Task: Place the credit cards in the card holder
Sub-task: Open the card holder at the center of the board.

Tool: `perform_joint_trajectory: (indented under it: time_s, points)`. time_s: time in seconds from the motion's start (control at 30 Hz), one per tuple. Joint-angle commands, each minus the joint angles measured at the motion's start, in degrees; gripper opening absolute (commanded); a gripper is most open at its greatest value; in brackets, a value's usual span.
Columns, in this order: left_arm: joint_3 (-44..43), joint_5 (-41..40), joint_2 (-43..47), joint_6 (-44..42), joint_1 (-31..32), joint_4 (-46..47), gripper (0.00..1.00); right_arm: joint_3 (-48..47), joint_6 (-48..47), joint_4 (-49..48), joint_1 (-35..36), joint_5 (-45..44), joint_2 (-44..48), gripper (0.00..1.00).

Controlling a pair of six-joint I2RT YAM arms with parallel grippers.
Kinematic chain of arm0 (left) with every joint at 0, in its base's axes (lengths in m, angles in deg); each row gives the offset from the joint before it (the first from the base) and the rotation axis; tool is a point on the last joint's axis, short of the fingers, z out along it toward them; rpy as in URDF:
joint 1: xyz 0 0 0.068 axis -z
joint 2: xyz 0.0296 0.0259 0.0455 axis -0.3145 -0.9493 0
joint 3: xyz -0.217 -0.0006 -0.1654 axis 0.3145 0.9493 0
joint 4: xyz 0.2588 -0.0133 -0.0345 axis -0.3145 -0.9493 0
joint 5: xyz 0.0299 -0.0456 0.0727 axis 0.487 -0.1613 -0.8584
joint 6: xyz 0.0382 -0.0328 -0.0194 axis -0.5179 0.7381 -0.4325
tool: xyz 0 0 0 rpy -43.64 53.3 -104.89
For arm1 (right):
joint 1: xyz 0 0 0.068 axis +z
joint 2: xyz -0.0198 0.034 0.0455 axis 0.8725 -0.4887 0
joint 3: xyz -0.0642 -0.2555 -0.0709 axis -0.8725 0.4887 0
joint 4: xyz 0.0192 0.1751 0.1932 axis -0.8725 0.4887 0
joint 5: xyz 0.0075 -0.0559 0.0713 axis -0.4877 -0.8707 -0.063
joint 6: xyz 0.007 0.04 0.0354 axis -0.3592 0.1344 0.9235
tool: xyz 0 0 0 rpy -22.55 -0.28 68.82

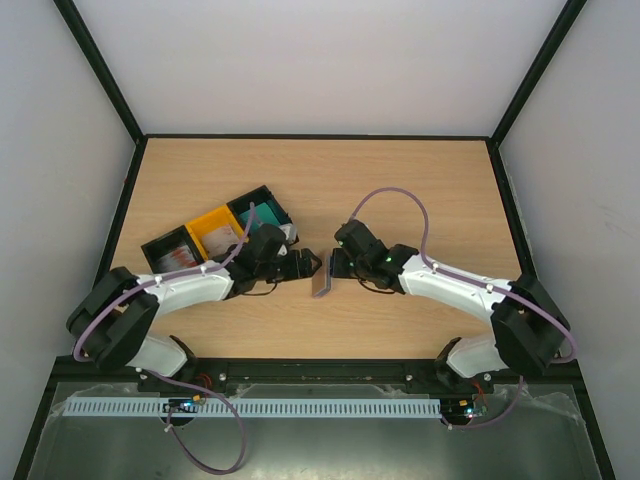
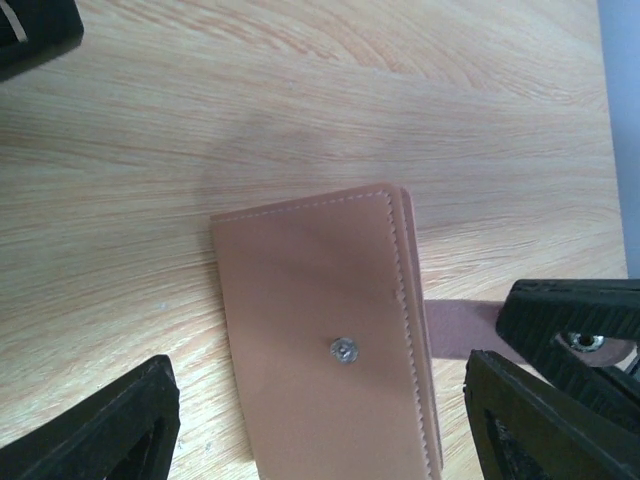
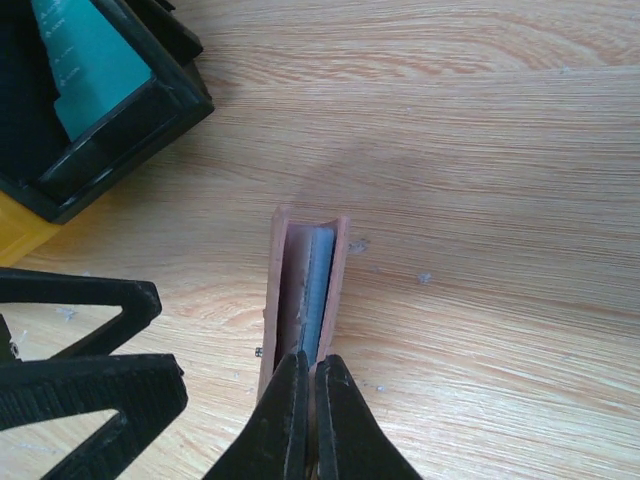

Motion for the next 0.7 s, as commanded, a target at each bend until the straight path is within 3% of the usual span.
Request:
perform_joint_trajectory:
  time_s: [0.0, 0.67]
  points:
    - [-0.13, -0.31, 2.29, 0.46, -0.78, 0.71, 0.79, -1.37, -0.81, 0.61, 0.0, 0.97, 1.81, 0.02]
    - [-3.1, 2.91, -3.88, -2.83, -0.89, -2.73, 0.84, -1.03, -1.03, 0.25, 0.0, 0.57, 1.56, 0.02]
